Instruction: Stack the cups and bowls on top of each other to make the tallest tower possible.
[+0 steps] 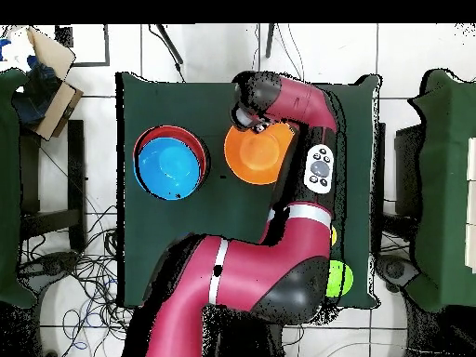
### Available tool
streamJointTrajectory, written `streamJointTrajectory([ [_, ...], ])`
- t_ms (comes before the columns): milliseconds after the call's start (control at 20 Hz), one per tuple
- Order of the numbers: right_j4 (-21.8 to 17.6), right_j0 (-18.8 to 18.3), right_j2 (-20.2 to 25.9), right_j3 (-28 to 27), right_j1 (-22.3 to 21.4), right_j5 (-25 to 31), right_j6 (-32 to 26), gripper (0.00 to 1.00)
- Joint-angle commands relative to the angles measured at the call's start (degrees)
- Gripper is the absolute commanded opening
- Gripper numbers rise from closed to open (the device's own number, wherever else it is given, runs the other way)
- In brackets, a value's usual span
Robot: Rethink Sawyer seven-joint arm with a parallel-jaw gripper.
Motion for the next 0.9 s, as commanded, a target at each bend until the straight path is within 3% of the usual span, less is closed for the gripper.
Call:
streamJointTrajectory([
  [50,1.2,0.3,4.8,9.0,-1.7,-3.5,5.1,1.00],
  [550,2.6,0.5,3.8,5.2,-0.2,-0.6,6.2,1.00],
  [900,2.7,1.3,2.3,-0.9,2.4,2.7,8.2,1.00],
])
